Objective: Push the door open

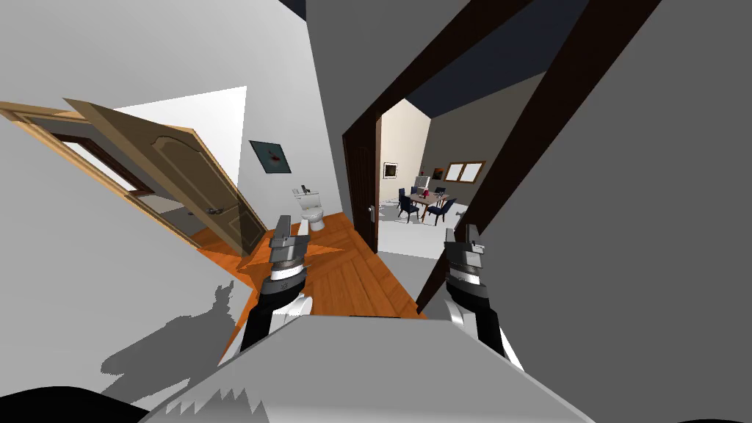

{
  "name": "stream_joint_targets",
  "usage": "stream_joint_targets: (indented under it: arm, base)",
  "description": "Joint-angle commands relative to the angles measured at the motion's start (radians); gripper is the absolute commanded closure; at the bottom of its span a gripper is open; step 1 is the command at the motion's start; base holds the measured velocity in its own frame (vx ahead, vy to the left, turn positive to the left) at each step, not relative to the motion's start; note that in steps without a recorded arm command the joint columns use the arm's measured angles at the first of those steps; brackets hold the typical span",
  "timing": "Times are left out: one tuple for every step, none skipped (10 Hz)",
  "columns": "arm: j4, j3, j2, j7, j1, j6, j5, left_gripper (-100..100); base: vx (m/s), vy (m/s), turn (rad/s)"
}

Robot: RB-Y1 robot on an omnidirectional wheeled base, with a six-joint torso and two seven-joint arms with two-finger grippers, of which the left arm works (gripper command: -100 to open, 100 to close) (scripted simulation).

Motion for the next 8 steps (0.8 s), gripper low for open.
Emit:
stream_joint_targets:
  arm:
    - [0.037, -0.009, 0.007, 0.006, -0.023, 0.004, 0.001, -100]
    - [0.05, -0.012, 0.009, 0.008, -0.03, 0.005, 0.002, -100]
    - [0.062, -0.015, 0.011, 0.01, -0.038, 0.006, 0.002, -100]
    - [0.087, -0.021, 0.015, 0.014, -0.053, 0.009, 0.003, -100]
    - [0.105, -0.025, 0.017, 0.017, -0.064, 0.01, 0.004, -100]
    - [0.123, -0.029, 0.019, 0.02, -0.075, 0.012, 0.004, -100]
    - [0.158, -0.038, 0.024, 0.026, -0.097, 0.016, 0.006, -100]
    - [0.178, -0.042, 0.026, 0.029, -0.109, 0.018, 0.006, -100]
  base:
    - [0.139, -0.019, -0.052]
    - [0.065, 0.071, -0.09]
    - [0.048, 0.09, -0.036]
    - [0.061, 0.069, -0.048]
    - [0.071, 0.066, -0.05]
    - [0.071, 0.065, -0.053]
    - [0.078, 0.087, -0.077]
    - [0.095, 0.095, -0.081]
